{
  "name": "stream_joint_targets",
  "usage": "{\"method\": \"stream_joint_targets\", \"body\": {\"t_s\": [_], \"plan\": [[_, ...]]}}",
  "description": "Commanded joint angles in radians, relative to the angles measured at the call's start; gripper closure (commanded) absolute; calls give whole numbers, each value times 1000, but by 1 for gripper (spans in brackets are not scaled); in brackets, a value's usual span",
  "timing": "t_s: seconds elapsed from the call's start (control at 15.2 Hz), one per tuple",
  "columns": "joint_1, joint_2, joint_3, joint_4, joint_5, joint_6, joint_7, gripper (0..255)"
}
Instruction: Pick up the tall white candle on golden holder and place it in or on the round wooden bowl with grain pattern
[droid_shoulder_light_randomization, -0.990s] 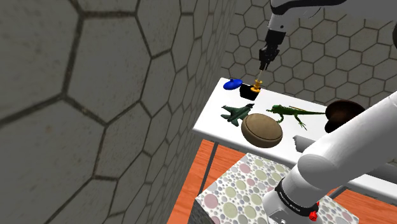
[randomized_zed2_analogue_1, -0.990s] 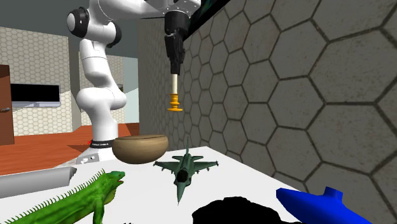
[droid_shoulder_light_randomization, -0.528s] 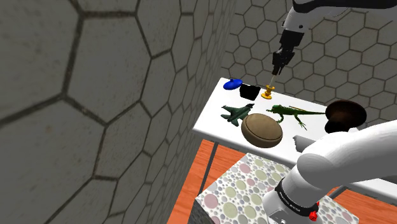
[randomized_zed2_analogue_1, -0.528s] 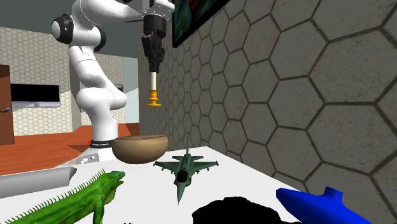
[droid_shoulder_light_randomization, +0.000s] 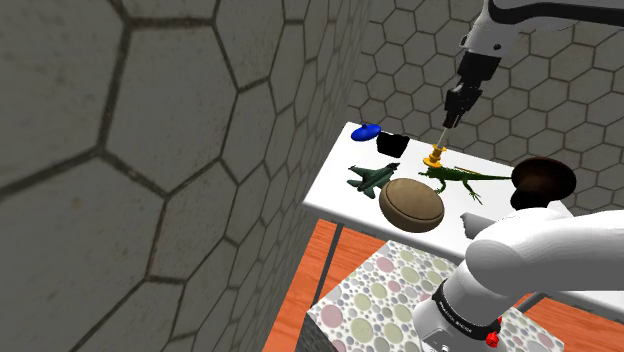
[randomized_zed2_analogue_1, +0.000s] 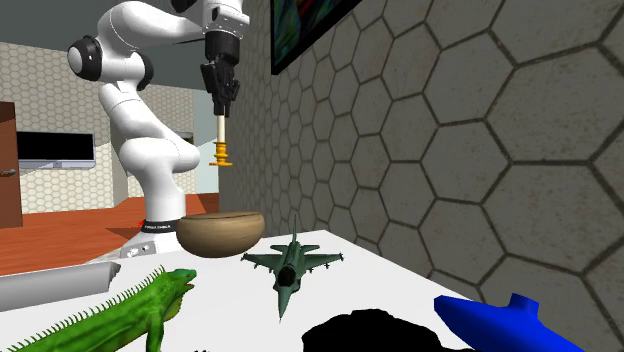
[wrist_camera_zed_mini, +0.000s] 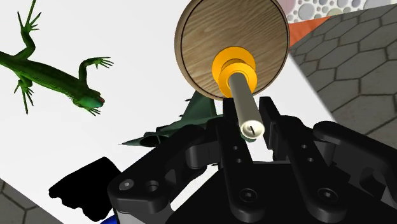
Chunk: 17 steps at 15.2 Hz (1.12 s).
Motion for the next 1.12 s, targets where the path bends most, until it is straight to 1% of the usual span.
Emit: {"method": "stream_joint_targets", "body": {"t_s": [0.0,1.06], "plan": [[-2,-11,-2,-34,-3,23,3,255],[-17,-38,-35,-264,-36,225,14,255]]}}
